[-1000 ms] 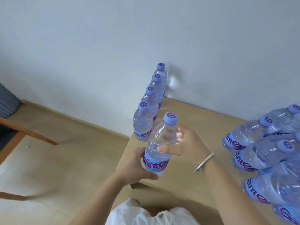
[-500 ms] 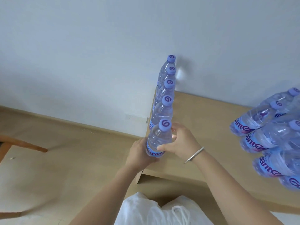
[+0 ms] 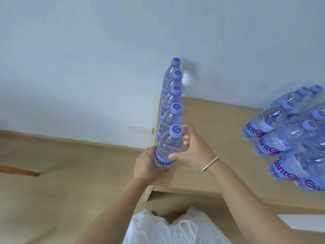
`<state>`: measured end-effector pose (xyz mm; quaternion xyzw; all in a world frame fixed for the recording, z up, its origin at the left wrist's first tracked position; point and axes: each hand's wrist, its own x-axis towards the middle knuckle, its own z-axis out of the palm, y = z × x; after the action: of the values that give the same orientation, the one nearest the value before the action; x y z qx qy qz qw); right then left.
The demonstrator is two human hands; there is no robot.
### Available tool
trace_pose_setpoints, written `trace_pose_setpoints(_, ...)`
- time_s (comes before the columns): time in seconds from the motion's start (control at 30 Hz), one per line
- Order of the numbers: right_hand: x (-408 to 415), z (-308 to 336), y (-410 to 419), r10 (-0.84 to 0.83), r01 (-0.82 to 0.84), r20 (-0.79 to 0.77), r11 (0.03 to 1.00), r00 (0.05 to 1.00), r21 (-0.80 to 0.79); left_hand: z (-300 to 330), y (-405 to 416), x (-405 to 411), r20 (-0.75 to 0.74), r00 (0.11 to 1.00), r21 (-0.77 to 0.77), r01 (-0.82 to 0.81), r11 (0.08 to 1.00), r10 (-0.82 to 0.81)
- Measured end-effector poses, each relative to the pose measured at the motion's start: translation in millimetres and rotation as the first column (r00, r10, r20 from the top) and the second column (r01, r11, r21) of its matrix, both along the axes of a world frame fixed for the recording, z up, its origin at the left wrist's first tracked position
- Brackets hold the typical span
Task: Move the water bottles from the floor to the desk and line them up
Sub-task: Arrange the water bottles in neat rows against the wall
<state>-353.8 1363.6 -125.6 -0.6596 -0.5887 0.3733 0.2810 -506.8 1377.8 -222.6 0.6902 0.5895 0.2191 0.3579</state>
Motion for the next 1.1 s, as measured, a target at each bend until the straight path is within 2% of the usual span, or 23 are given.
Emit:
trace_pose_setpoints(0.33, 1, 0, -3, 0.007, -0.006, -0.021, 0.999, 1.000, 0.039, 5, -4, 1, -0.049, 0.998, 0.019, -0.046, 0.999, 0.047)
trace_pose_setpoints(0.47, 1, -4, -7, 0.025, -0.026, 0.027, 0.999, 0.999, 0.046, 7, -9, 3, -0.141, 0.986, -0.093, -0.103, 0.990, 0.089)
trace_pose_setpoints(0.53, 9, -4, -12, -0.002, 0.001, 0.024, 0.998, 1.000, 0.062, 12, -14, 6, -0.317, 0.948, -0.217, -0.091, 0.972, 0.018)
trace_pose_setpoints(0.6, 26, -4, -19, -0.078, 0.077, 0.005, 0.994, 0.997, 0.073, 19, -25, 11, -0.499, 0.853, -0.333, -0.026, 0.942, -0.153)
trace_pose_setpoints(0.67, 50, -4, -26, -0.173, 0.173, -0.013, 0.981, 0.985, 0.084, 28, -39, 24, -0.538, 0.795, -0.392, 0.058, 0.918, -0.280)
trace_pose_setpoints(0.73, 79, -3, -33, -0.268, 0.268, -0.012, 0.958, 0.963, 0.104, 38, -50, 46, -0.504, 0.779, -0.405, 0.167, 0.899, -0.372)
trace_pose_setpoints(0.9, 154, 5, -51, -0.489, 0.481, 0.017, 0.863, 0.872, 0.158, 62, -40, 120, -0.213, 0.867, -0.356, 0.360, 0.862, -0.450)
trace_pose_setpoints(1.0, 195, 19, -67, -0.624, 0.592, 0.009, 0.746, 0.781, 0.304, 70, -28, 163, -0.148, 0.872, -0.239, 0.426, 0.873, -0.466)
trace_pose_setpoints(1.1, 231, 38, -81, -0.717, 0.624, -0.003, 0.604, 0.697, 0.495, 74, -24, 201, -0.089, 0.878, -0.181, 0.451, 0.874, -0.471)
